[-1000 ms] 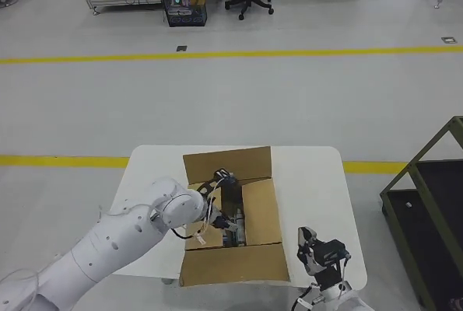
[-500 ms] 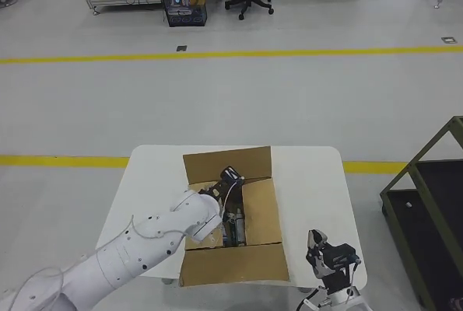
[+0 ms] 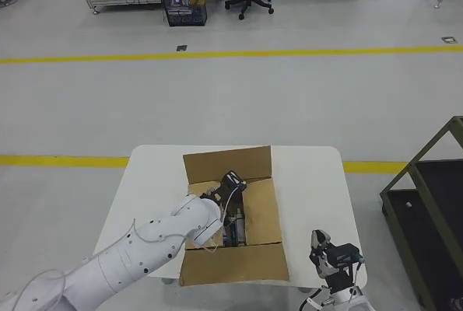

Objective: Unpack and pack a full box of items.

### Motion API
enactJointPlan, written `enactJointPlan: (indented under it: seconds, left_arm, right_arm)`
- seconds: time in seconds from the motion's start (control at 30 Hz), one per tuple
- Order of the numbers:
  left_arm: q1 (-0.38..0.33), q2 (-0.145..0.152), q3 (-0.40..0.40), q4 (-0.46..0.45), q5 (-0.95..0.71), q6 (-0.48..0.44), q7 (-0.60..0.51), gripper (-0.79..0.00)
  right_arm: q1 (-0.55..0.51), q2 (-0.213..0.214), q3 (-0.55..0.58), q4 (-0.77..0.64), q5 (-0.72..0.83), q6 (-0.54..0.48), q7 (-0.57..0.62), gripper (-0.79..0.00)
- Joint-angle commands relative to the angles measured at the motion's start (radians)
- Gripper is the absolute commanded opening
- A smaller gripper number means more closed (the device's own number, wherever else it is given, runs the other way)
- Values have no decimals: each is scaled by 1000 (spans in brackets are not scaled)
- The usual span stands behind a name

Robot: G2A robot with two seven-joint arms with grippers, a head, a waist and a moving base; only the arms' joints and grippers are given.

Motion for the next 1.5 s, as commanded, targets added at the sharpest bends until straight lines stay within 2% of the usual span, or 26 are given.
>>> enactJointPlan:
  seconds: [0.0,0.3,0.6,0.63,0.67,0.7,0.73,0.77,0.8,1.27,1.47]
  left_arm:
    - [8,-9,11,4,41,17,-13,0]
    - [14,-69,76,61,289,71,-129,0]
    - [32,-123,76,117,407,76,-223,0]
    - [34,-127,70,124,414,76,-230,-68]
    - [36,-130,64,131,421,77,-239,-203]
    - [37,-134,57,136,426,77,-245,-419]
    - [39,-137,52,143,438,77,-249,-576]
    - [41,-139,48,148,453,77,-252,-616]
    - [44,-142,44,154,466,76,-256,-785]
    - [88,-167,-50,209,587,65,-242,-785]
    - [99,-175,-124,210,565,65,-223,-785]
  right_arm:
    - [2,0,1,1,1,1,0,-785]
    - [5,0,7,8,8,0,0,-785]
    - [10,0,8,7,14,-1,-2,-785]
    - [10,0,8,7,15,-1,-2,-785]
    - [10,0,9,6,16,-1,-4,-785]
    - [10,0,9,6,16,-1,-4,-785]
    - [10,0,9,6,16,-1,-5,-785]
    - [10,0,9,6,16,-1,-5,-785]
    - [10,0,8,6,17,-1,-5,-785]
    - [8,-1,8,-1,24,3,-10,-785]
    - [5,-2,6,-5,22,6,-13,-785]
